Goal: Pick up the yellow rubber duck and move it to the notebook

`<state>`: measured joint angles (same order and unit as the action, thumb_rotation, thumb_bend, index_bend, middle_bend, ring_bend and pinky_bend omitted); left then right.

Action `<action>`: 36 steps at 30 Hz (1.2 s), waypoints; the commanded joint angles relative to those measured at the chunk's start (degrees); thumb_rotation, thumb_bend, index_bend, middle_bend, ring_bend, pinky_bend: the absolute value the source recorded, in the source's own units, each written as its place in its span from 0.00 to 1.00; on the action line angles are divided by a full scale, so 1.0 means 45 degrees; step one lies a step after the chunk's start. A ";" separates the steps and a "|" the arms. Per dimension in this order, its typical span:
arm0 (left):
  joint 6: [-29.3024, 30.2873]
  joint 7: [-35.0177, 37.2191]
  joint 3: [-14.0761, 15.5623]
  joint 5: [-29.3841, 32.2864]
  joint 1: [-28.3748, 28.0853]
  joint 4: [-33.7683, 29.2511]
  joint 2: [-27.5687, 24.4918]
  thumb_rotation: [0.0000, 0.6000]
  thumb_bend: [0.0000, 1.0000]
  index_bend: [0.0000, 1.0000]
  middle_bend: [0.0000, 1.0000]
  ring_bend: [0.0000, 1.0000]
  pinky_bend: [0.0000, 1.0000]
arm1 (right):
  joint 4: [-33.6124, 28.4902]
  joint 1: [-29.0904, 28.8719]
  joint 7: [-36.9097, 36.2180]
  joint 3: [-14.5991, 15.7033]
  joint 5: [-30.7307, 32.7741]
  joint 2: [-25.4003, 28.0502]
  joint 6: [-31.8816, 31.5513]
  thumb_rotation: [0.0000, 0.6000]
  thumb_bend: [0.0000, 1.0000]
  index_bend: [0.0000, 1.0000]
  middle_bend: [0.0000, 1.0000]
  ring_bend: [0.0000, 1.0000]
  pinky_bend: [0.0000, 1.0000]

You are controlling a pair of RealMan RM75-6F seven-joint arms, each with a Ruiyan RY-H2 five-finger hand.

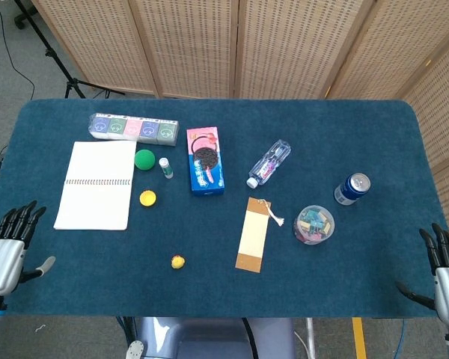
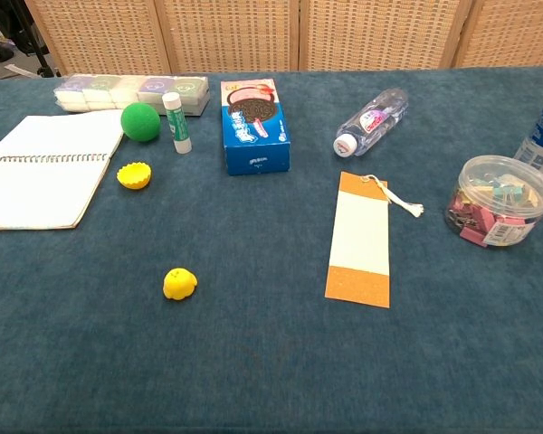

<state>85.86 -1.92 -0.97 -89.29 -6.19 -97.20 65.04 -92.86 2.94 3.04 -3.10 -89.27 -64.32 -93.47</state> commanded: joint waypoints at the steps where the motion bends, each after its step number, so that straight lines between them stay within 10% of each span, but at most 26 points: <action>1: -0.0404 -0.0139 -0.0052 0.0056 -0.0252 -0.0086 0.0087 1.00 0.20 0.08 0.00 0.00 0.00 | -0.0010 0.0005 -0.0005 0.0007 -0.0009 0.0003 -0.0005 1.00 0.00 0.03 0.00 0.00 0.00; 12: -0.3355 -0.2008 -0.0615 0.0629 -0.2256 -0.2218 -0.0442 1.00 0.20 0.08 0.00 0.00 0.00 | 0.0025 0.0062 -0.0049 0.0054 -0.0173 -0.0007 -0.0158 1.00 0.00 0.03 0.00 0.00 0.00; 36: -0.6653 -0.8422 -0.1947 0.7583 -0.6932 -0.4006 0.1742 1.00 0.23 0.35 0.00 0.00 0.00 | 0.0139 0.0284 -0.0779 -0.0013 0.0033 0.0220 -0.0406 1.00 0.00 0.03 0.00 0.00 0.00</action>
<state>56.37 -37.86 -9.36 -58.10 -35.13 -115.18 71.04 -92.25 4.14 -0.30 -3.14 -89.18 -63.40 -95.23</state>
